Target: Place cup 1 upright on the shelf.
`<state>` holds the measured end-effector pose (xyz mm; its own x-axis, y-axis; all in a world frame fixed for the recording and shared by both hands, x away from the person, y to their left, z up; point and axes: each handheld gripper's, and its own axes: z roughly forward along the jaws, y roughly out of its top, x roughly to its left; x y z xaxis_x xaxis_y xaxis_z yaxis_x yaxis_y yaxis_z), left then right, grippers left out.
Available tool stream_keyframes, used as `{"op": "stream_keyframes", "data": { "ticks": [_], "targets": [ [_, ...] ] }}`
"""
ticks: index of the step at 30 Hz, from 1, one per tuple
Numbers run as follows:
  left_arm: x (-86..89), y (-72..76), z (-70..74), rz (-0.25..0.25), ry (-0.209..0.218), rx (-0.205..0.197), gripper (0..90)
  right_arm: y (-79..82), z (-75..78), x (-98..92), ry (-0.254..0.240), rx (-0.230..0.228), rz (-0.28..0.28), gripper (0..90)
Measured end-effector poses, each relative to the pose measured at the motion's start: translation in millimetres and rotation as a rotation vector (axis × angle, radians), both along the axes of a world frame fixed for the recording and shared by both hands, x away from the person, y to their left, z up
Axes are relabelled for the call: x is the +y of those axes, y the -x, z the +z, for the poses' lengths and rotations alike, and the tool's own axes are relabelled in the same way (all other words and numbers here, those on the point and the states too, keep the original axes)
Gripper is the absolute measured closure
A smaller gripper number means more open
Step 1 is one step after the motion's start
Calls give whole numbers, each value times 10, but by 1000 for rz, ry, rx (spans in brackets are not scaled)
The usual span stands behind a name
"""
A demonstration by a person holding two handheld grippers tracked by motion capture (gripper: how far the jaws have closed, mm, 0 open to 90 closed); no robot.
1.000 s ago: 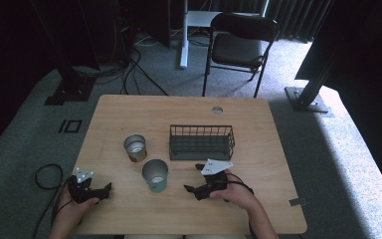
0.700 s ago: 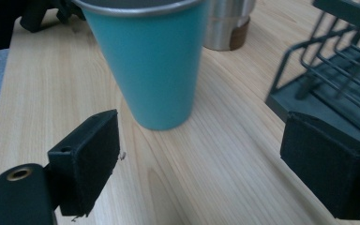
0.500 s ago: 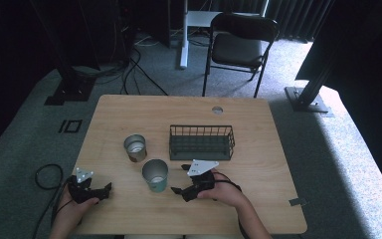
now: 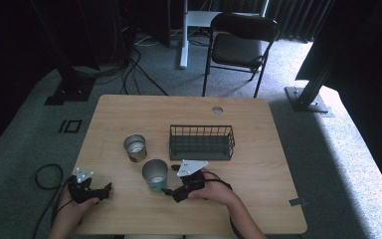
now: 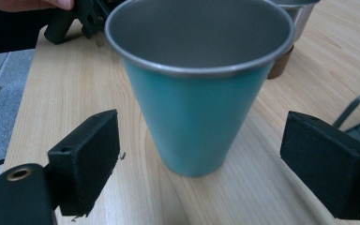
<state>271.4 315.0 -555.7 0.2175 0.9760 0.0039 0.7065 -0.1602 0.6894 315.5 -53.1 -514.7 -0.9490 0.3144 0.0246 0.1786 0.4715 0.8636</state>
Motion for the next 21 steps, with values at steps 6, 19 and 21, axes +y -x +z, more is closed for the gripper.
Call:
{"op": "stream_keyframes", "data": {
  "ticks": [6,19,21],
  "targets": [
    [0,0,0,0,0,0,24,-24,-3,76,-2,0,12,118],
    [0,0,0,0,0,0,24,-65,3,219,-38,-8,22,118],
    [0,0,0,0,0,0,24,-76,7,231,-45,-9,23,117]
  ]
}}
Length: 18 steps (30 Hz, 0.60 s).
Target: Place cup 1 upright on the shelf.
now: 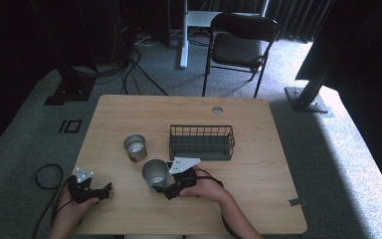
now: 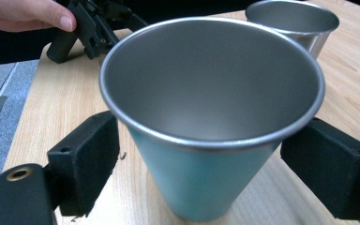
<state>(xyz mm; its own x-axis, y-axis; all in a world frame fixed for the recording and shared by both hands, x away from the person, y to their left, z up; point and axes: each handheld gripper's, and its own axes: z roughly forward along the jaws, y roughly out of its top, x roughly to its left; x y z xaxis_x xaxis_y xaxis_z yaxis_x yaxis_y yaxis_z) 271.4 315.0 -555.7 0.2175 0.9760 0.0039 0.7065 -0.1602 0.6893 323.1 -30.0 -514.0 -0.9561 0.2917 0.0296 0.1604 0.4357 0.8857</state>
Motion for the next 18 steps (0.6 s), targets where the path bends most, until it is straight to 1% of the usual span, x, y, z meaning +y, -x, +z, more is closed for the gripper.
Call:
{"op": "stream_keyframes", "data": {
  "ticks": [3,5,6,16,18],
  "targets": [
    [0,0,0,0,0,0,23,-13,13,22,-21,7,-2,117],
    [0,0,0,0,0,0,24,-16,18,29,-23,6,-3,117],
    [0,0,0,0,0,0,24,-25,27,44,-34,4,-4,117],
    [0,0,0,0,0,0,24,-41,22,96,-42,-5,0,116],
    [0,0,0,0,0,0,24,-45,19,102,-44,4,-3,114]
  ]
}}
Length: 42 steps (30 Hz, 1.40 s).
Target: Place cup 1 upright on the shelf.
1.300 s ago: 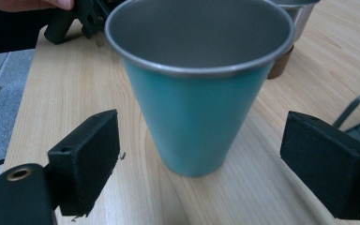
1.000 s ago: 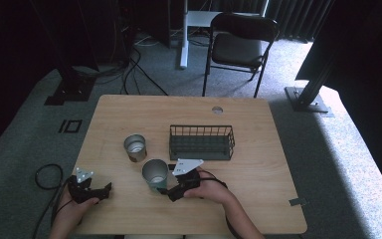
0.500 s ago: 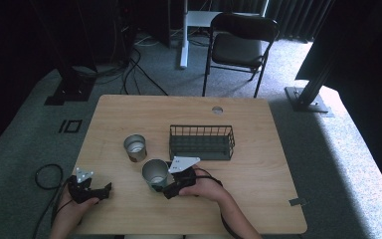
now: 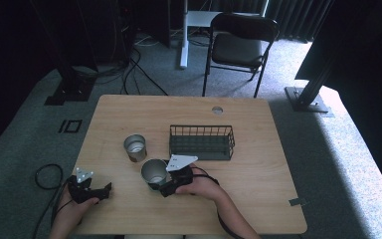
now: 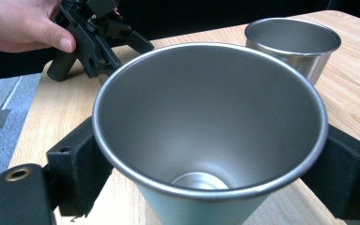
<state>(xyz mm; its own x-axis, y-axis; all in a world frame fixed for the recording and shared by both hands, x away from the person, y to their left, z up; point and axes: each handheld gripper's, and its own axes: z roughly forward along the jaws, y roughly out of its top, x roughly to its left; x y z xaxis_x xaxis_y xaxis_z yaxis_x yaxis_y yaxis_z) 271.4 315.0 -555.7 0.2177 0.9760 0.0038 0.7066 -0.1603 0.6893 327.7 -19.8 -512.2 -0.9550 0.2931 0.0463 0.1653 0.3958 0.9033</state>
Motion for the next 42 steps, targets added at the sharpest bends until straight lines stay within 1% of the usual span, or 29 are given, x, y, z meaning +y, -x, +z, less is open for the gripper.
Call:
{"op": "stream_keyframes", "data": {
  "ticks": [4,6,9,10,11,13,19,20,21,24,25,26,29,31,32,33,34,35,36,38,39,40,41,42],
  "targets": [
    [0,0,0,0,0,0,24,2,-12,35,8,-11,-2,114],
    [0,0,0,0,0,0,24,-1,-16,51,2,-15,2,113],
    [0,0,0,0,0,0,24,-9,-27,76,-17,0,2,113],
    [0,0,0,0,0,0,24,-9,-27,76,-17,0,2,113],
    [0,0,0,0,0,0,24,-10,-28,86,-19,-10,3,124],
    [0,0,0,0,0,0,24,1,-19,96,-10,-11,-1,127],
    [0,0,0,0,0,0,24,-5,-7,106,-3,-20,-11,130],
    [0,0,1,0,0,0,24,-5,0,107,-6,-18,-16,130],
    [0,0,0,0,0,0,24,-6,15,104,-14,-4,-18,130],
    [0,0,0,0,0,0,24,-12,33,99,-23,-7,-28,130],
    [0,0,0,0,0,0,24,-18,63,87,-33,-4,-36,131],
    [0,0,0,0,0,0,24,-18,63,87,-33,-4,-36,131],
    [0,0,0,0,0,0,24,-20,143,57,-43,-4,-43,131],
    [0,0,0,0,0,0,24,-20,164,50,-51,-5,-50,131],
    [0,0,0,0,0,0,23,-19,189,41,-46,-11,-41,131],
    [-1,0,0,1,1,-1,23,-16,241,28,-57,-17,-45,131],
    [-1,-1,-1,2,1,-2,23,-16,241,28,-57,-17,-45,131],
    [0,0,0,0,0,0,24,-15,298,10,-66,-27,-50,131],
    [0,0,0,0,0,0,24,-15,298,10,-66,-27,-50,131],
    [0,0,0,0,0,0,24,-18,363,-12,-69,-20,-52,131],
    [0,0,0,0,0,0,24,-25,427,-39,-87,-23,-63,131],
    [0,0,0,0,0,0,23,-25,427,-39,-87,-23,-63,131],
    [0,0,0,0,0,0,23,-33,492,-71,-106,-28,-79,131],
    [0,0,1,-1,-1,1,23,-33,492,-71,-106,-28,-79,131]
  ]
}}
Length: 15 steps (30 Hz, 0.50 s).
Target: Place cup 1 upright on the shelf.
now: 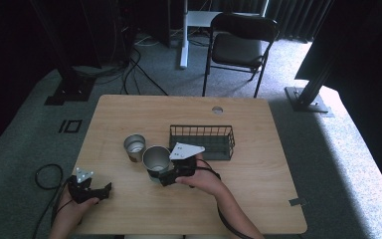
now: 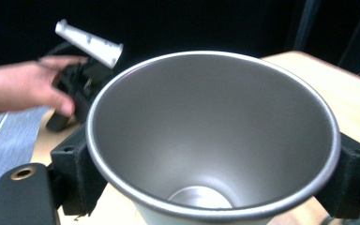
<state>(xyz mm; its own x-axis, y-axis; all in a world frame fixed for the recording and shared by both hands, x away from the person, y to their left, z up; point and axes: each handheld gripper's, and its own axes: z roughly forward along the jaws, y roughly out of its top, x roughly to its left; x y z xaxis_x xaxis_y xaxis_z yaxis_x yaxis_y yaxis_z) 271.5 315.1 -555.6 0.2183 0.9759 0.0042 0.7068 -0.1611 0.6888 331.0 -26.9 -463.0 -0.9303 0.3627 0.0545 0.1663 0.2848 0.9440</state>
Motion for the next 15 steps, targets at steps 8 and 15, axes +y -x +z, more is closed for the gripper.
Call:
{"op": "stream_keyframes", "data": {
  "ticks": [8,15],
  "targets": [
    [-1,0,0,1,0,0,23,-40,220,-137,-39,-12,-51,131],
    [0,0,0,1,0,0,24,-103,373,-284,-71,-36,-137,131]
  ]
}}
